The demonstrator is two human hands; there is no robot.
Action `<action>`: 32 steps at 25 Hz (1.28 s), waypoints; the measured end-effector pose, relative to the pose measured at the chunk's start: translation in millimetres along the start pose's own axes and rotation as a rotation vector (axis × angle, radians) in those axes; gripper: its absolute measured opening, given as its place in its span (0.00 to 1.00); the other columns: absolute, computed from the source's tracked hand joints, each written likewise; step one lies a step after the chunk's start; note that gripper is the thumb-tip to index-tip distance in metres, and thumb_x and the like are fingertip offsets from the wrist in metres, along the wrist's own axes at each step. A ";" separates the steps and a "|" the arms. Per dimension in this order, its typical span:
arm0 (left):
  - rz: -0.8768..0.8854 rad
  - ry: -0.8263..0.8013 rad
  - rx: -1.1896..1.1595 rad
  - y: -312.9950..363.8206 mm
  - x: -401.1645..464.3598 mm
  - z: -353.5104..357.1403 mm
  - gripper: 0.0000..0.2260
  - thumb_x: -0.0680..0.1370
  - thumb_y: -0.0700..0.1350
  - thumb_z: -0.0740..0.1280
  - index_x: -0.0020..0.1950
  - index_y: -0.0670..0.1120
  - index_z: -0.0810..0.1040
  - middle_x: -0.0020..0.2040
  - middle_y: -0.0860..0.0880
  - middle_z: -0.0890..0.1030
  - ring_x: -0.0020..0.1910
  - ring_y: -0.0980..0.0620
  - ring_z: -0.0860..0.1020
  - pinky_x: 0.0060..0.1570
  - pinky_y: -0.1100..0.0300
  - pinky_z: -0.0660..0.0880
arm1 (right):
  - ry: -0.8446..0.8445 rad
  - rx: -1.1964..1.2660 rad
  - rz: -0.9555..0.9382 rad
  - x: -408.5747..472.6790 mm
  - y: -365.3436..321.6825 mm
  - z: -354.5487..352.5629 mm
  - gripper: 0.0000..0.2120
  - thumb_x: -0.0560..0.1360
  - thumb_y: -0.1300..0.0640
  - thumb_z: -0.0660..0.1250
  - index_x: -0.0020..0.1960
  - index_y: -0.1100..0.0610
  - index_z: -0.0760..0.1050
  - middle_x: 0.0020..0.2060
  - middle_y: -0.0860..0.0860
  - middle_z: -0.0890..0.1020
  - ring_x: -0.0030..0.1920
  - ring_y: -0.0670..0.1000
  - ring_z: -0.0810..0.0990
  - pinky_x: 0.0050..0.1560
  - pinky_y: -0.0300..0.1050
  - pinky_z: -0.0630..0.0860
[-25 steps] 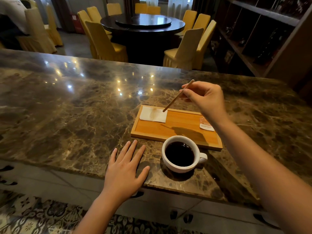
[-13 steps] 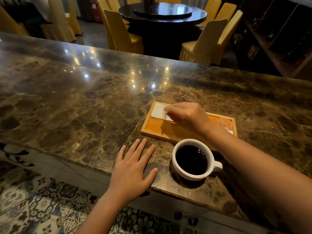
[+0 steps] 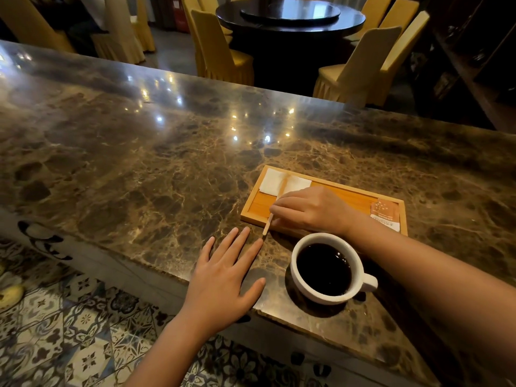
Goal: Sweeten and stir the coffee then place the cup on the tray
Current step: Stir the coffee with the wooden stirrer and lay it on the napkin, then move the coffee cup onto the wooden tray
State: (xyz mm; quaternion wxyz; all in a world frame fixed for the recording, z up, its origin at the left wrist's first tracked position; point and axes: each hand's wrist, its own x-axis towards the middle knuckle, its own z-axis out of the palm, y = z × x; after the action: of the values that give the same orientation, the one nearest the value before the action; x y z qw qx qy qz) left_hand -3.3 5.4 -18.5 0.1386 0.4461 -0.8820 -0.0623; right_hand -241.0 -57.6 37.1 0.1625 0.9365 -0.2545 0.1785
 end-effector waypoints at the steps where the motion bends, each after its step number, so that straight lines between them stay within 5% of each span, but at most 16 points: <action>1: -0.003 -0.001 0.001 -0.1 -0.6 0.2 0.27 0.75 0.62 0.51 0.73 0.55 0.58 0.75 0.50 0.58 0.74 0.52 0.52 0.70 0.46 0.48 | -0.012 -0.008 -0.001 -1.0 0.6 -1.1 0.12 0.75 0.56 0.66 0.48 0.65 0.80 0.39 0.59 0.85 0.35 0.56 0.83 0.23 0.46 0.77; 6: -0.001 -0.007 -0.002 -0.8 0.0 1.1 0.27 0.75 0.63 0.50 0.73 0.56 0.58 0.75 0.50 0.58 0.74 0.52 0.52 0.71 0.45 0.49 | -0.078 -0.090 0.160 -20.9 2.7 -28.4 0.10 0.75 0.57 0.67 0.50 0.65 0.79 0.43 0.61 0.84 0.40 0.58 0.83 0.26 0.47 0.79; 14: 0.019 0.007 -0.006 -2.8 0.7 2.9 0.28 0.75 0.63 0.49 0.73 0.56 0.58 0.75 0.49 0.60 0.73 0.52 0.53 0.70 0.44 0.51 | 0.030 0.100 0.916 -85.2 -73.7 -91.0 0.12 0.73 0.54 0.65 0.55 0.56 0.78 0.50 0.53 0.82 0.43 0.51 0.80 0.37 0.48 0.80; 19: 0.039 0.026 -0.009 -4.1 1.2 3.8 0.28 0.75 0.62 0.50 0.72 0.54 0.61 0.74 0.47 0.62 0.73 0.50 0.56 0.69 0.42 0.55 | 0.096 0.398 1.240 -98.8 -124.8 -79.4 0.10 0.75 0.56 0.64 0.55 0.50 0.78 0.47 0.41 0.79 0.44 0.37 0.76 0.44 0.31 0.71; 26: 0.049 0.021 -0.001 -4.0 1.7 4.4 0.28 0.75 0.62 0.49 0.72 0.53 0.61 0.73 0.46 0.62 0.73 0.49 0.57 0.69 0.39 0.56 | 0.338 0.726 1.384 -93.2 -143.6 -54.8 0.09 0.78 0.57 0.61 0.41 0.51 0.78 0.34 0.44 0.82 0.35 0.44 0.80 0.34 0.39 0.76; 32: 0.043 0.011 -0.001 -3.8 1.0 3.5 0.28 0.75 0.62 0.48 0.72 0.53 0.60 0.74 0.46 0.62 0.73 0.49 0.56 0.70 0.40 0.55 | 0.445 0.931 1.342 -96.3 -145.0 -50.0 0.08 0.75 0.51 0.62 0.39 0.51 0.76 0.31 0.47 0.81 0.31 0.49 0.78 0.33 0.39 0.75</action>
State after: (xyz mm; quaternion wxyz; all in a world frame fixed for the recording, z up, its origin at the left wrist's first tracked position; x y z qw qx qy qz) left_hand -1.9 2.4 -22.5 0.1450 0.4272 -0.8906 -0.0575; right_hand -253.8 121.0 10.1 -0.3337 0.5014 -0.6190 0.5041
